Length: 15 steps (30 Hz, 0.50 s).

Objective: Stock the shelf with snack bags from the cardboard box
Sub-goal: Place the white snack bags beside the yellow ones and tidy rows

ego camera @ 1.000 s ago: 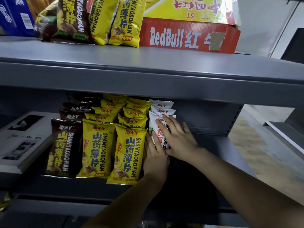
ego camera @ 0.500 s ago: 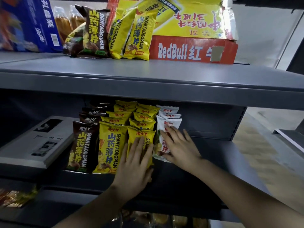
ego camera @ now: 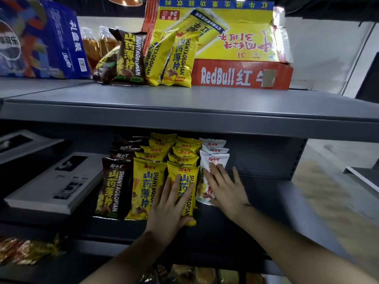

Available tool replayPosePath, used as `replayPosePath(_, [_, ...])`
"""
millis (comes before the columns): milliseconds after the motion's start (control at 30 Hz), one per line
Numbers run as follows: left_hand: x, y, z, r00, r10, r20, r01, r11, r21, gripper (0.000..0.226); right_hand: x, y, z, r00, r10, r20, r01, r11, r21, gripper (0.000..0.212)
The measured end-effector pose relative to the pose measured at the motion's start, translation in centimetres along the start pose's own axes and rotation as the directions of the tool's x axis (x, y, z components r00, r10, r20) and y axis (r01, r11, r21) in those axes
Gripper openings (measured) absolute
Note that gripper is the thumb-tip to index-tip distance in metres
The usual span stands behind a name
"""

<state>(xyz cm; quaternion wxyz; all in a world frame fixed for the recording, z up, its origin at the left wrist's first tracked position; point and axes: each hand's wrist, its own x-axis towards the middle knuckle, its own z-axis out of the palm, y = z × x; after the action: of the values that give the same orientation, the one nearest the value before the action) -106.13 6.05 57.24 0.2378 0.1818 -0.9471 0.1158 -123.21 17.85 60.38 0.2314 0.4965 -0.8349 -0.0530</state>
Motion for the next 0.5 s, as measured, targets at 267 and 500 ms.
replayPosePath(267, [-0.2,2.5,-2.7,0.974,0.159,-0.161,-0.177,0.978,-0.108,0.047,-3.6,0.7,-1.9,0.963,-0.009,-0.269,0.038,0.994,0.105,0.059])
replayPosePath(500, [-0.1,10.1,-4.9,0.919,0.294,-0.263,-0.364,0.888,-0.28,0.034,-9.7,4.1,-3.9,0.982,-0.006,-0.19,0.022,0.996,0.085,0.037])
